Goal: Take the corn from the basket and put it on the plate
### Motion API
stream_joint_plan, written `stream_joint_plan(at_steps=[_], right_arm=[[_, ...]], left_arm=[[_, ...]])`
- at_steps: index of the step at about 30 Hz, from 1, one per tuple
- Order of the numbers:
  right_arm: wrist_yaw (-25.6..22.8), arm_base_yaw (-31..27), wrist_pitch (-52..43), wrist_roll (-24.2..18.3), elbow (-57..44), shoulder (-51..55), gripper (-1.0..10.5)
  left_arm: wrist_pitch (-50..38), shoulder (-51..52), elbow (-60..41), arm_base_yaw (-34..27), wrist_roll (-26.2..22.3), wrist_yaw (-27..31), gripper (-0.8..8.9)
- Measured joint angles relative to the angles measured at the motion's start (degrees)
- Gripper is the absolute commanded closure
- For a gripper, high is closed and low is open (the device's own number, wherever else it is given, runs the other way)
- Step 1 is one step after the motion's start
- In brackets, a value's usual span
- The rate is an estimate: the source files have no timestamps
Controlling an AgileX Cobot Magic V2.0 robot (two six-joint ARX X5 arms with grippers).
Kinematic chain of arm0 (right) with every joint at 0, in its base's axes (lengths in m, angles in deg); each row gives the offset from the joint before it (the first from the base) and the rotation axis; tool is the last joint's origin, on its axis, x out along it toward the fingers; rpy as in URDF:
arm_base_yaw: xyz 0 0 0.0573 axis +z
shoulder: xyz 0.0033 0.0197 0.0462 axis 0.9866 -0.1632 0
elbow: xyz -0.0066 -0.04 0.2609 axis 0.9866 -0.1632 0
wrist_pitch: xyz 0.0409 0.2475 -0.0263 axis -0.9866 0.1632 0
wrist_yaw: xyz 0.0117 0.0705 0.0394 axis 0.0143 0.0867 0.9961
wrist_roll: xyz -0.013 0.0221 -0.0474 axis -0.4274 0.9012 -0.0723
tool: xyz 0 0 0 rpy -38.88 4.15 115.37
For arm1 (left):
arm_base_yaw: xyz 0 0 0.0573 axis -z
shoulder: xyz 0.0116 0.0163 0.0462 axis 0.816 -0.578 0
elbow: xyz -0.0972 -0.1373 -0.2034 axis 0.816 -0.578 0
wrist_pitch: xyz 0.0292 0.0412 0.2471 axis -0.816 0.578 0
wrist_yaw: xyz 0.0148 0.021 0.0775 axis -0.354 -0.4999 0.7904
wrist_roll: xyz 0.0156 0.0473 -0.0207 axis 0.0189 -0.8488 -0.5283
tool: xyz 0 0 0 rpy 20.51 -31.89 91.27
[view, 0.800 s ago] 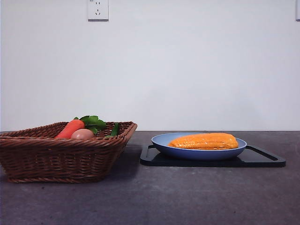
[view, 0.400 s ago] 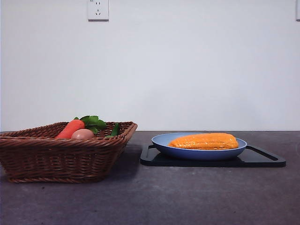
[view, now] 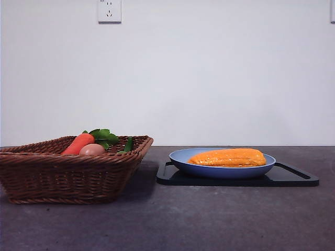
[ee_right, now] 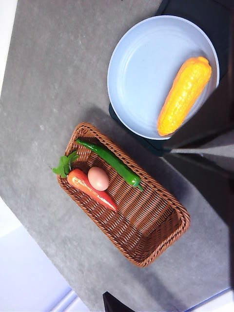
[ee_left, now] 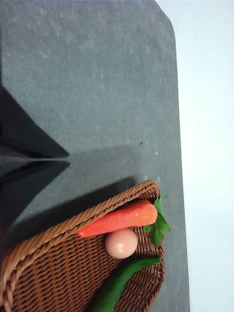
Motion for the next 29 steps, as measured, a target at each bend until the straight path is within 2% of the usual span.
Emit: stream_joint_plan(at_steps=[16, 19, 24, 29], right_arm=[[0.0, 0.0, -0.2, -0.2, 0.0, 0.0, 9.4], [-1.0, -0.9, -1.6, -2.6, 0.0, 0.2, 9.4], [-6.4, -4.3, -3.5, -7.7, -0.8, 3.9, 9.4], [-6.0, -7.6, -14.0, -8.5, -9.9, 13.6, 9.4]], left_arm=[[0.0, 0.0, 0.0, 0.0, 0.2, 0.0, 8.06], [0.0, 0.0, 0.0, 0.0, 0.2, 0.0, 8.06], [0.0, 0.0, 0.0, 0.0, 0.2, 0.0, 8.06], [0.0, 0.0, 0.0, 0.0, 0.2, 0.0, 8.06]])
